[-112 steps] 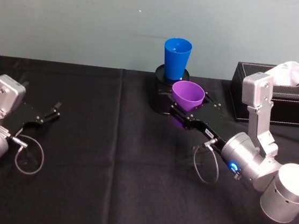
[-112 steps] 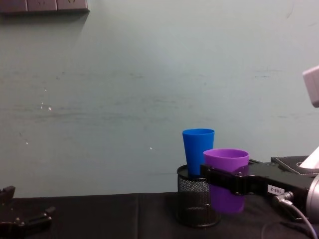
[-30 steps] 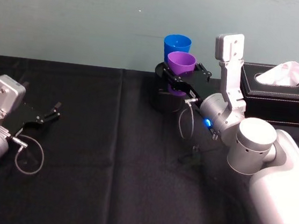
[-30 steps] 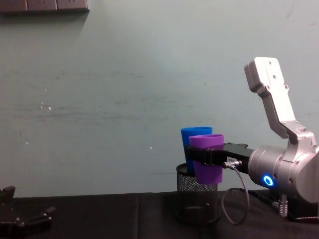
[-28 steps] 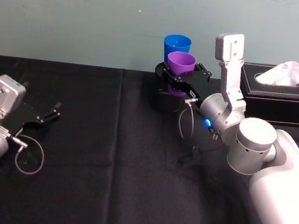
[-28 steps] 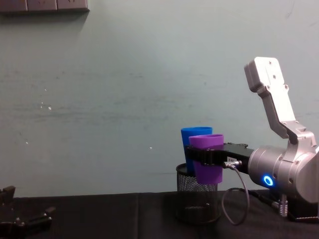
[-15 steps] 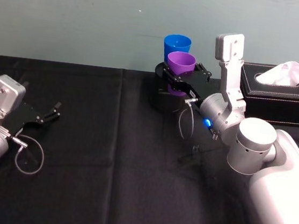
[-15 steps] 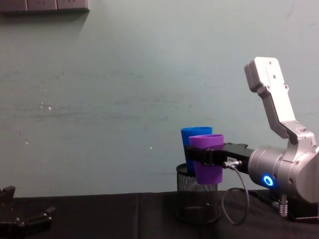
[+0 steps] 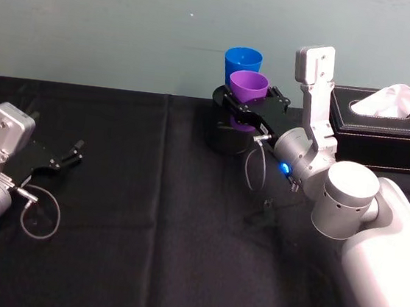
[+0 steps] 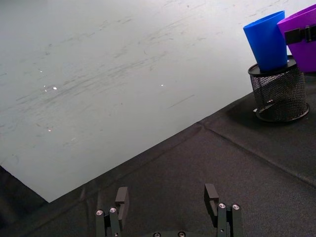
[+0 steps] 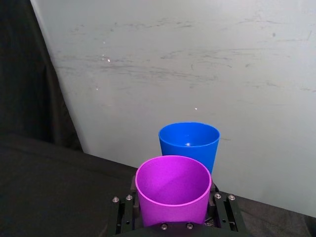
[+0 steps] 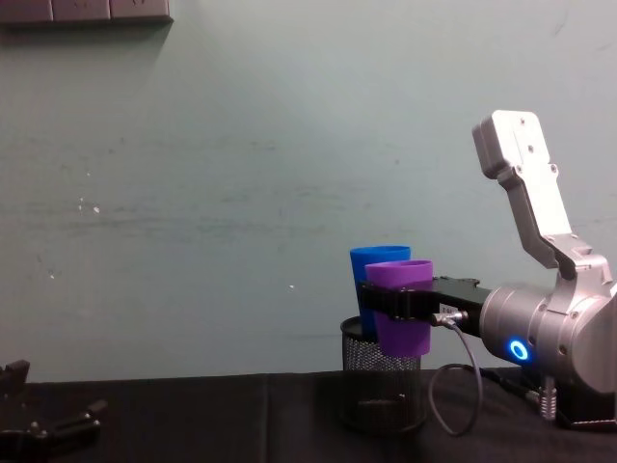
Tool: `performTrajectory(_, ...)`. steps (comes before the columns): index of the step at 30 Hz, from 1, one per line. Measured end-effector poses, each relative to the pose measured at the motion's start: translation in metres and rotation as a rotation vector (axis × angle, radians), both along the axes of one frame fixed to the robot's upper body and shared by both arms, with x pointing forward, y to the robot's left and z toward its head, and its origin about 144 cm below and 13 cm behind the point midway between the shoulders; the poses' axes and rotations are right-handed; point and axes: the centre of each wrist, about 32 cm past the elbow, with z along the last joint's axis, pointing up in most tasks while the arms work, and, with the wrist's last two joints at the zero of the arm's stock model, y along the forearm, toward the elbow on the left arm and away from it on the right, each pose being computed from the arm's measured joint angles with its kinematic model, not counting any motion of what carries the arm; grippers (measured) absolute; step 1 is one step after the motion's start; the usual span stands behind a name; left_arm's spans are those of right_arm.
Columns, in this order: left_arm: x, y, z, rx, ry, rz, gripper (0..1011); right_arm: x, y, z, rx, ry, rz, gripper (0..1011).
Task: Pick up one cup with a gripper and tap it against the other cup.
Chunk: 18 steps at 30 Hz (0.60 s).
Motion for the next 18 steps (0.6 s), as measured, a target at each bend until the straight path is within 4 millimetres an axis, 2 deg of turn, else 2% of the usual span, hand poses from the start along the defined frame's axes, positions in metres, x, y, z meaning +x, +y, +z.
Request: performTrajectory(18,0.0,0.0,0.0,0.0,0.0,0.0,1000,0.0,0.0,0.0,0.0,0.0,0.0,731)
